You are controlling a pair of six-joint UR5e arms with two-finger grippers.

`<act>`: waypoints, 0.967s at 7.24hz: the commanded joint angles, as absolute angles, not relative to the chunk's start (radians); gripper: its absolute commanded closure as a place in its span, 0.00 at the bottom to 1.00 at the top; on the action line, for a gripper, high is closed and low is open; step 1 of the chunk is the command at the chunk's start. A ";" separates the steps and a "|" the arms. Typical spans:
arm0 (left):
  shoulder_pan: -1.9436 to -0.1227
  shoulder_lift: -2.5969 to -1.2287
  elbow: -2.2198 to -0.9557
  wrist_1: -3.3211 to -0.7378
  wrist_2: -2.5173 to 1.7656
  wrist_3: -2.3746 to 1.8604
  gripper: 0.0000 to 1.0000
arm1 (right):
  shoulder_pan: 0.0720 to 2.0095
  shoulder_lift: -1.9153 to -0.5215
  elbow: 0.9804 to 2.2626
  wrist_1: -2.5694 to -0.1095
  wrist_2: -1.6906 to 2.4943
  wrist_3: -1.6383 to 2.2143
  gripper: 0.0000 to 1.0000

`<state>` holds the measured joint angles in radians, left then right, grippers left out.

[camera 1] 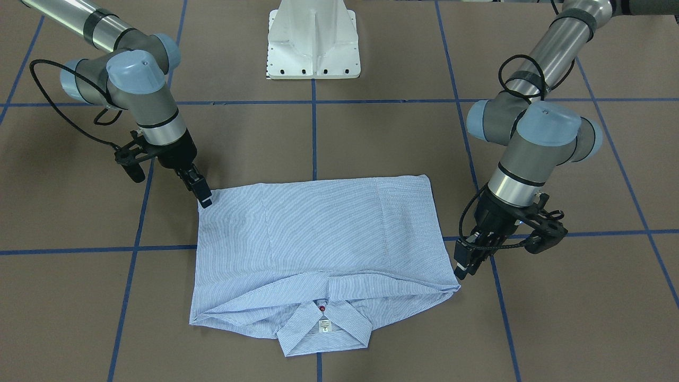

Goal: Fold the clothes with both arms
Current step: 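Grasp the folded edge with the right gripper and drag it toward the robot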

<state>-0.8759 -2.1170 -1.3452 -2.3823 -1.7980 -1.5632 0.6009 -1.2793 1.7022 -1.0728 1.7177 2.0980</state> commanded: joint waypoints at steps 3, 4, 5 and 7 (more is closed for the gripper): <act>-0.876 -2.115 -1.344 -2.382 -1.798 -1.562 0.60 | 0.600 -1.287 1.686 -1.032 1.717 2.111 1.00; -0.876 -2.115 -1.344 -2.382 -1.798 -1.562 0.60 | 0.600 -1.290 1.686 -1.032 1.717 2.111 1.00; -0.877 -2.115 -1.344 -2.382 -1.799 -1.562 0.60 | 0.600 -1.293 1.686 -1.032 1.721 2.111 1.00; -0.876 -2.115 -1.344 -2.384 -1.799 -1.562 0.60 | 0.606 -1.311 1.748 -1.043 1.730 2.109 1.00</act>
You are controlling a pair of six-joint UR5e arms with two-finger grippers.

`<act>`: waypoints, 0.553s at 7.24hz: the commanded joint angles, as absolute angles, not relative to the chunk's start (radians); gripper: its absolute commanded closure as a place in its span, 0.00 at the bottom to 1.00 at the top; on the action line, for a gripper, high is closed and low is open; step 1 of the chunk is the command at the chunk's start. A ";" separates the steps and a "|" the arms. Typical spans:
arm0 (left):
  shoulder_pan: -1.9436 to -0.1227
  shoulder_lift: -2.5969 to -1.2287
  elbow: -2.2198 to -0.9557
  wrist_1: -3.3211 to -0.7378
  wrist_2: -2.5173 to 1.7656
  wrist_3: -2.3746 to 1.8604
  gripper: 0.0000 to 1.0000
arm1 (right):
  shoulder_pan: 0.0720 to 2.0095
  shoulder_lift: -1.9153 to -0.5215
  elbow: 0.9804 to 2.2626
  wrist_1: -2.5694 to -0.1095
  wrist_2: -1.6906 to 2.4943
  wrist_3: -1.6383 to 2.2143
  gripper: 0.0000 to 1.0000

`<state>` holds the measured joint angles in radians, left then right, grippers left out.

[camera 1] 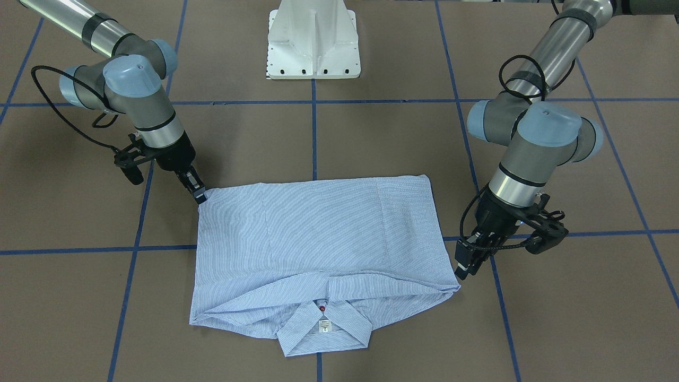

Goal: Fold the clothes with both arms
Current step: 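Grasp the folded edge with the right gripper and drag it toward the robot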

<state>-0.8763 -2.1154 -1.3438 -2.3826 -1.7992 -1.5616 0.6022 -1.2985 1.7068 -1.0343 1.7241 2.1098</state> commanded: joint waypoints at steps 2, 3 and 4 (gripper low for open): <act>-0.876 -2.115 -1.344 -2.387 -1.801 -1.562 0.60 | 0.604 -1.428 1.877 -1.045 1.764 2.111 1.00; -0.876 -2.115 -1.342 -2.387 -1.801 -1.560 0.60 | 0.603 -1.518 1.966 -1.043 1.845 2.111 1.00; -0.876 -2.115 -1.341 -2.388 -1.801 -1.562 0.60 | 0.585 -1.576 2.036 -1.043 1.924 2.109 1.00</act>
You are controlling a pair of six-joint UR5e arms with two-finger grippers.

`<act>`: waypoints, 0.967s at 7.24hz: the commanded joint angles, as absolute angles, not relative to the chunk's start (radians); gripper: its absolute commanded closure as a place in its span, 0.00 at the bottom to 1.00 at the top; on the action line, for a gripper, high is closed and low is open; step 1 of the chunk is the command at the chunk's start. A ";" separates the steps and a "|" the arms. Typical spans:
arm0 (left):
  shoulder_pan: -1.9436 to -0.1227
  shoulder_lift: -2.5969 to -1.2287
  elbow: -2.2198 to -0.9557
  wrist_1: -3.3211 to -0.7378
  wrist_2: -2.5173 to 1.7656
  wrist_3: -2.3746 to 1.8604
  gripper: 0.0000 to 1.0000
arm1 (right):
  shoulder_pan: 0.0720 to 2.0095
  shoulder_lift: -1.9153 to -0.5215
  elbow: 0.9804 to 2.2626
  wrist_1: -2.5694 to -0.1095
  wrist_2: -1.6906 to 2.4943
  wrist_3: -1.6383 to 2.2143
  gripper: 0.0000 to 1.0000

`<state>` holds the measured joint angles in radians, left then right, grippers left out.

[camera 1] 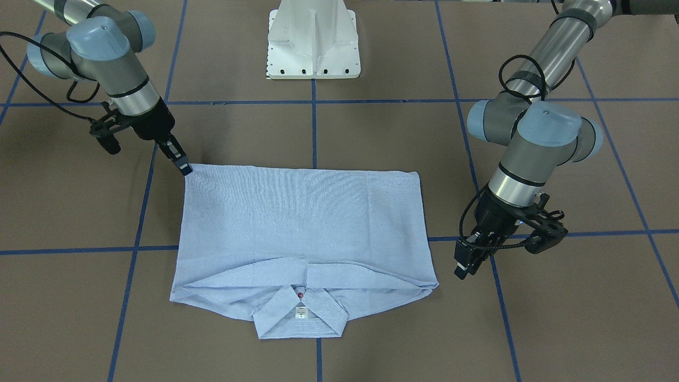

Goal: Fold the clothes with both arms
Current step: 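Grasp the folded edge with the right gripper and drag it toward the robot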

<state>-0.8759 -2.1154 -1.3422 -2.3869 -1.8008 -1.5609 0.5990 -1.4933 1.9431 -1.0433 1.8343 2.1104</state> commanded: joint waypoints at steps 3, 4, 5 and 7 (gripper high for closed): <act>-0.876 -2.117 -1.344 -2.405 -1.810 -1.565 0.61 | 0.533 -1.632 2.161 -1.039 2.375 2.111 1.00; -0.876 -2.117 -1.344 -2.419 -1.812 -1.565 0.61 | 0.458 -1.663 2.187 -1.039 2.446 2.111 1.00; -0.874 -2.121 -1.347 -2.419 -1.812 -1.566 0.61 | 0.387 -1.675 2.187 -1.039 2.447 2.115 0.59; -0.873 -2.112 -1.417 -2.421 -1.883 -1.568 0.61 | 0.357 -1.701 2.191 -1.037 2.445 2.115 0.00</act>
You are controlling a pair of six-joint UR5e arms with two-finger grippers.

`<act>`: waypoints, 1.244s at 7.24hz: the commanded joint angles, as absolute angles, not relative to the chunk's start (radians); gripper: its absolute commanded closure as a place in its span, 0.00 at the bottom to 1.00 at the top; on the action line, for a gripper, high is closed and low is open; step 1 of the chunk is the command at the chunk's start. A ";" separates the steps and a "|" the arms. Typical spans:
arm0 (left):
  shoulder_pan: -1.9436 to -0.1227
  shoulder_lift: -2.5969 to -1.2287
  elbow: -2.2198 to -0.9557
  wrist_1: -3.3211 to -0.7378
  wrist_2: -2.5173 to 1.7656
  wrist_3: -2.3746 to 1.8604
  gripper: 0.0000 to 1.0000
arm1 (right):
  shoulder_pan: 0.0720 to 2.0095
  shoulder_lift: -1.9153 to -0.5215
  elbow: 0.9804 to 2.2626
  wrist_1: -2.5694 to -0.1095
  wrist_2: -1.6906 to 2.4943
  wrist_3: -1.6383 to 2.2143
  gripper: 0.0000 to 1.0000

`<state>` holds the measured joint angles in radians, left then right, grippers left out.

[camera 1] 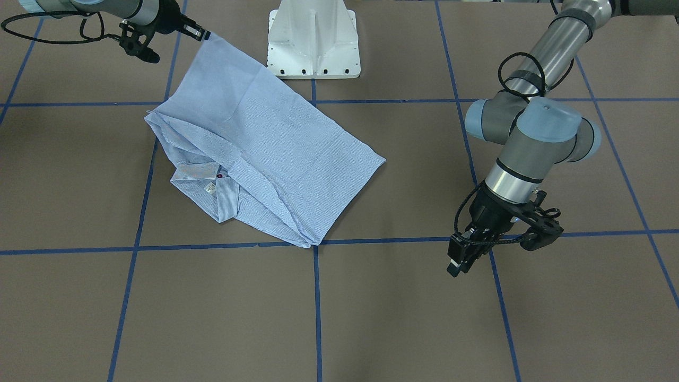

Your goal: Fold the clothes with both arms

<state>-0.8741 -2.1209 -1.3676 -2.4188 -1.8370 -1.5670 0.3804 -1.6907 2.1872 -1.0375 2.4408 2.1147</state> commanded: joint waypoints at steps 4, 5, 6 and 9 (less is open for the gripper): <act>-0.714 -1.945 -1.692 -2.411 -1.950 -1.806 0.44 | 0.616 -1.559 2.111 -1.037 2.433 2.105 0.00; -0.663 -1.928 -1.692 -2.410 -1.942 -1.881 0.43 | 0.688 -1.448 2.004 -1.037 2.427 2.100 0.00; -0.611 -1.922 -1.684 -2.407 -1.918 -1.913 0.42 | 0.746 -1.342 1.905 -1.037 2.419 2.086 0.00; -0.509 -1.914 -1.660 -2.404 -1.878 -2.003 0.42 | 0.738 -1.282 1.838 -1.042 2.237 1.971 0.00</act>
<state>-0.5412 -1.9162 -1.6707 -2.4043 -1.8845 -1.9744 0.7389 -1.2965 1.8552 -1.0387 2.2896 2.0121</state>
